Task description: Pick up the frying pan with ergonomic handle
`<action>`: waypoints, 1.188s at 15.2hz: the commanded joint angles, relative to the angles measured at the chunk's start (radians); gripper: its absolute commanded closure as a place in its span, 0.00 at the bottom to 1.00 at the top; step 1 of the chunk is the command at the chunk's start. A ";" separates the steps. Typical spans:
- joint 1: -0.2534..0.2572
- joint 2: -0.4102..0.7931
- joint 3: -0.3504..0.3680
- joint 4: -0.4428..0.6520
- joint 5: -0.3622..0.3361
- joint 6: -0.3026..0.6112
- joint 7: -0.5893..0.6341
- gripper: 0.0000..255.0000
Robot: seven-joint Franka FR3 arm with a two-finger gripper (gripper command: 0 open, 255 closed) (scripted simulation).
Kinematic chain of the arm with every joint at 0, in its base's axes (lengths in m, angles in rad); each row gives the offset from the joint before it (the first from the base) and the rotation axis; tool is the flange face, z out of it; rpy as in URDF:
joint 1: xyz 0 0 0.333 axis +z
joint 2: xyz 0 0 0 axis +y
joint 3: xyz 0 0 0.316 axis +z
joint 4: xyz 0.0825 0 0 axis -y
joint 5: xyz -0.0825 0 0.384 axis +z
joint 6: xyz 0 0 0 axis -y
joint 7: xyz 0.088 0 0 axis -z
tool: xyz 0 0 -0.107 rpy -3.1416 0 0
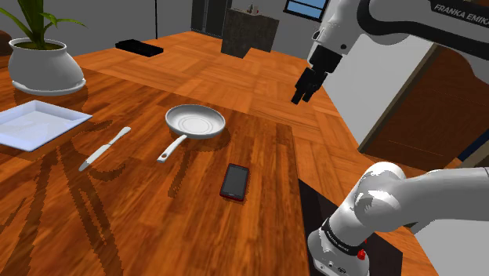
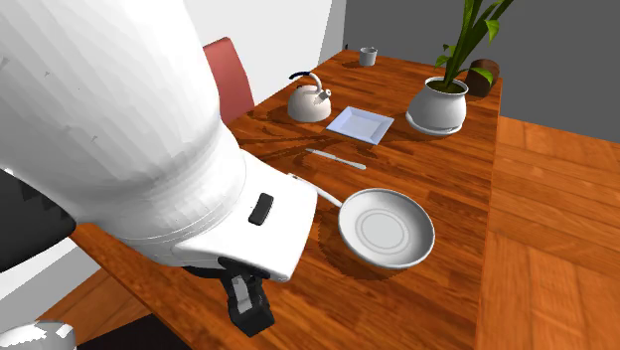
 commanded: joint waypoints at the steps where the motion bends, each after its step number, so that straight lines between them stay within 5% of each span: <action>1: 0.000 0.000 0.000 0.000 0.000 0.000 0.000 0.00; 10: -0.024 0.270 0.202 0.092 0.110 0.096 0.403 0.00; 18: -0.043 0.587 0.325 0.274 0.135 0.164 0.747 0.00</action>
